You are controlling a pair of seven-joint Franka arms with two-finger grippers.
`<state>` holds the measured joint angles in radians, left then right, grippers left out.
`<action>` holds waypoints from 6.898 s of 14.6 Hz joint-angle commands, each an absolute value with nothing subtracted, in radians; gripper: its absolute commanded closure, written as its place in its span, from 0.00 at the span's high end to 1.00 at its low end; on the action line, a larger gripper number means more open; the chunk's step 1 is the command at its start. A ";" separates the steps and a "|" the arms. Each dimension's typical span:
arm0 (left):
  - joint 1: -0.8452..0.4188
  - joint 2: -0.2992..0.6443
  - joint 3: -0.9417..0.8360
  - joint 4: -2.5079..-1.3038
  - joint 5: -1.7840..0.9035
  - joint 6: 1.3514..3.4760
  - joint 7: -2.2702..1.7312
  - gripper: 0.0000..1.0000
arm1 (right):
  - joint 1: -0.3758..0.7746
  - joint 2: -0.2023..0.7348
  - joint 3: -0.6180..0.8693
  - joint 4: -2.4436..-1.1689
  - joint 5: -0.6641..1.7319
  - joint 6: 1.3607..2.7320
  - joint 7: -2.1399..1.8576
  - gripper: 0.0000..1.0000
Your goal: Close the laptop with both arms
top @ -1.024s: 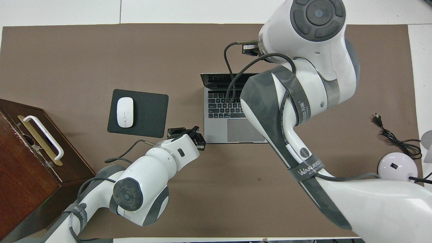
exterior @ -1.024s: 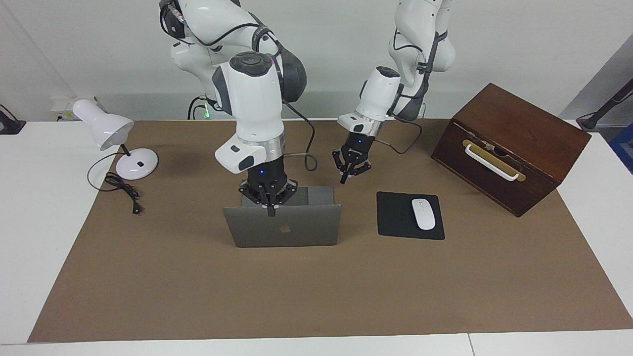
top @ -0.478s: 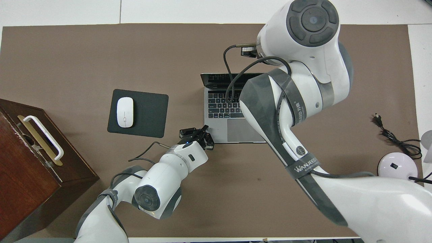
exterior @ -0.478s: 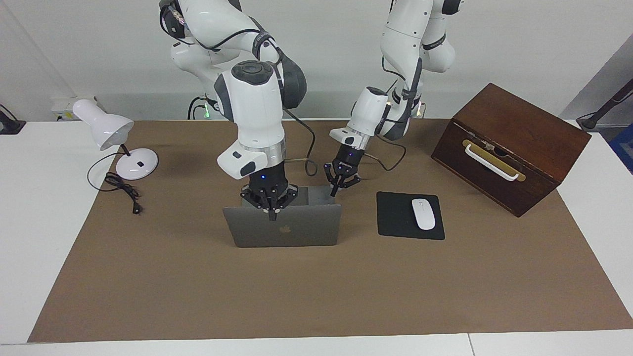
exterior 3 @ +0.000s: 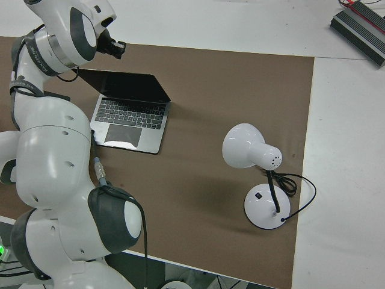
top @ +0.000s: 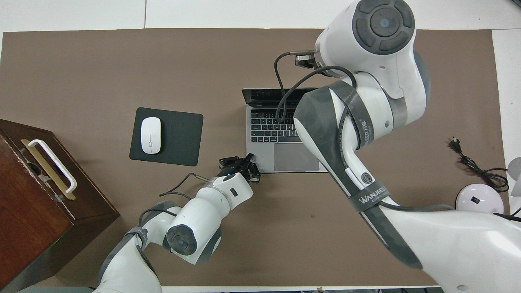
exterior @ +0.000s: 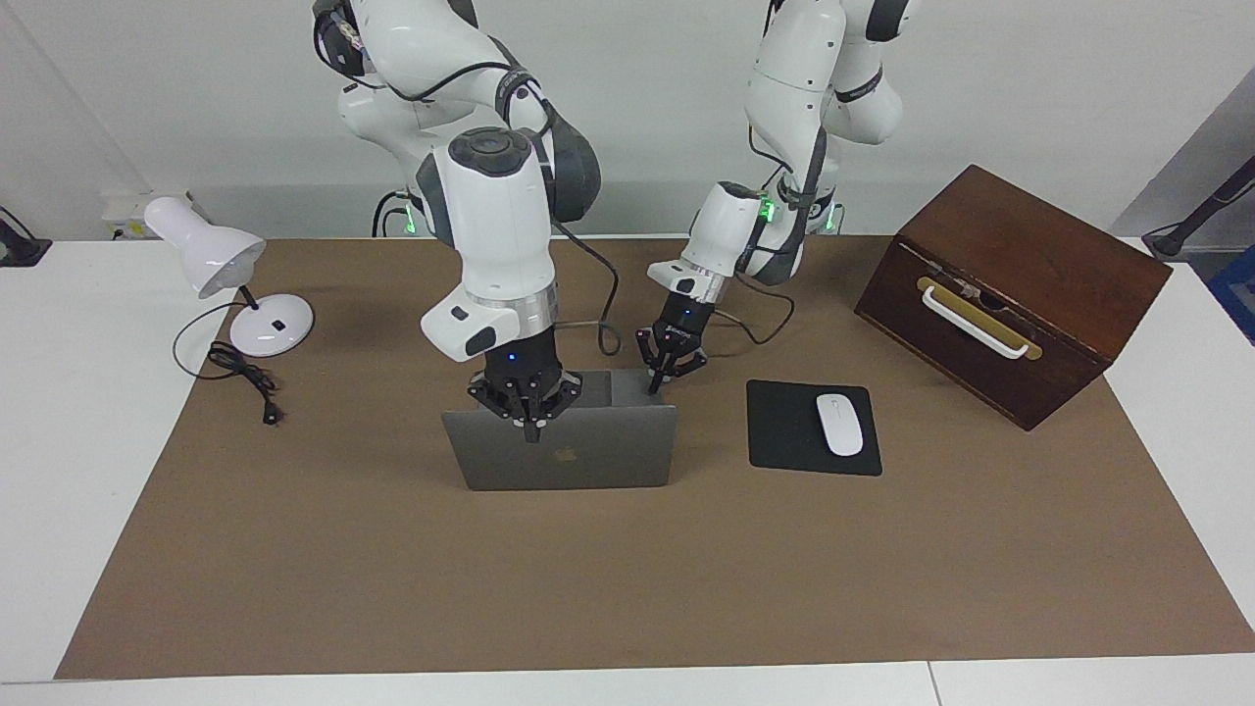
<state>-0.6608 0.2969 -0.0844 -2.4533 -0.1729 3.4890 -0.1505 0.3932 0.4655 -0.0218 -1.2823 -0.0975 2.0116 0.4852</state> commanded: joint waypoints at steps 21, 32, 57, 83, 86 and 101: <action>-0.706 0.290 -0.069 -2.549 -0.189 3.501 -0.052 0.00 | 0.365 0.286 -0.009 -1.638 0.090 1.922 0.457 0.00; -0.706 0.291 -0.069 -2.556 -0.189 3.501 -0.035 0.00 | 0.336 0.271 -0.009 -1.847 0.115 2.080 0.391 0.00; -0.696 0.291 -0.069 -2.554 -0.189 3.501 -0.049 0.00 | 0.339 0.308 -0.009 -1.890 0.115 2.178 0.390 0.00; -0.580 -0.101 -0.060 -2.424 -0.189 2.625 -0.190 0.00 | -0.058 0.074 -0.009 -1.539 -0.019 1.640 -0.048 0.00; -0.517 -0.115 -0.060 -2.291 -0.184 2.362 -0.192 0.00 | -0.058 0.068 -0.009 -1.548 -0.008 1.649 -0.049 0.61; -0.138 -0.183 -0.052 -1.968 -0.044 1.864 -0.080 1.00 | -0.071 0.058 -0.011 -1.571 0.041 1.654 -0.028 1.00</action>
<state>-0.1922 -0.1837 -0.0487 -2.0037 -0.0728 1.9071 -0.1141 -0.0596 0.0785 -0.0158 -1.5463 0.0269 1.6562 -0.0410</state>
